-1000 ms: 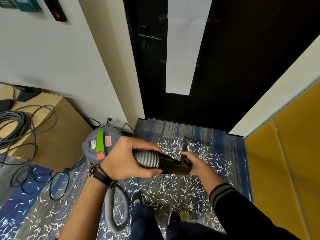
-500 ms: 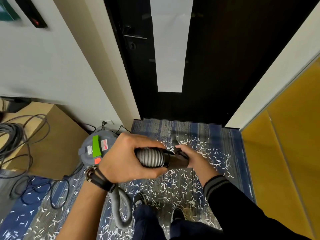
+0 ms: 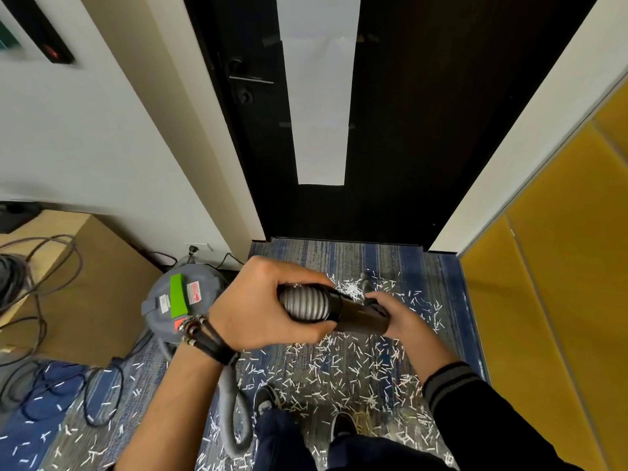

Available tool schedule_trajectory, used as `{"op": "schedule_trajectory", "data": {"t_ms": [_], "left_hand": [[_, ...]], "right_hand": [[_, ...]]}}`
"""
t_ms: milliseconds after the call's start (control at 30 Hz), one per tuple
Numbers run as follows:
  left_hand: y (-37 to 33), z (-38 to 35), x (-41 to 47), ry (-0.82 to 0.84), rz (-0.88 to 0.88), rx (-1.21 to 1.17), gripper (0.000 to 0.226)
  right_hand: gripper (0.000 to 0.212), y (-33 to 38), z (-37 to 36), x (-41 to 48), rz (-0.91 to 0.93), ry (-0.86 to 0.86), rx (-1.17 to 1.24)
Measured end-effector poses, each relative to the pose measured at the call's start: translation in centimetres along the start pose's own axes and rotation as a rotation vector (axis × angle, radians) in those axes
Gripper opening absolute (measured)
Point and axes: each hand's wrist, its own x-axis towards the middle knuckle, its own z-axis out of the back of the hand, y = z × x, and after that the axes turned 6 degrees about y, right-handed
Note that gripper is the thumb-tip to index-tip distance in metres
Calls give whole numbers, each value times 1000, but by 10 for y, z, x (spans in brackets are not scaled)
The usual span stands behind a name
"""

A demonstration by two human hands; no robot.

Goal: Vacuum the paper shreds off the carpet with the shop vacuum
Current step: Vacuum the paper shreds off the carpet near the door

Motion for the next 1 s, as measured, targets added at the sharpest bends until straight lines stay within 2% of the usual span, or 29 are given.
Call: {"op": "schedule_trajectory", "data": {"t_ms": [133,200,300,433,533,633,733,867,1000], "left_hand": [[-6,-18,13,53,-35,40,50],[-3,-28,17,69,-24,25,51],[0,-38,20,122,-9,-40,50],[-6,-46,20,168,-4,-45,53],[-4,-45,18,140,73,46,56],[-6,-41,14,60,88,114,43],[-9,-40,15,7,88,168,41],[-7,-61,27,104,121,192,61],[2,-78,39,172,144,95,52]], "right_hand": [[39,7,8,-2,28,-80,-88],[31,-1,9,-8,79,-75,-72],[19,-17,19,-6,14,-89,2],[26,-32,34,-5,26,-137,141],[18,-32,42,-10,21,-118,171],[11,-12,41,-14,32,-115,144],[15,4,41,-20,79,-105,105],[24,3,57,-12,75,-167,139],[18,-14,81,-8,39,-232,152]]}}
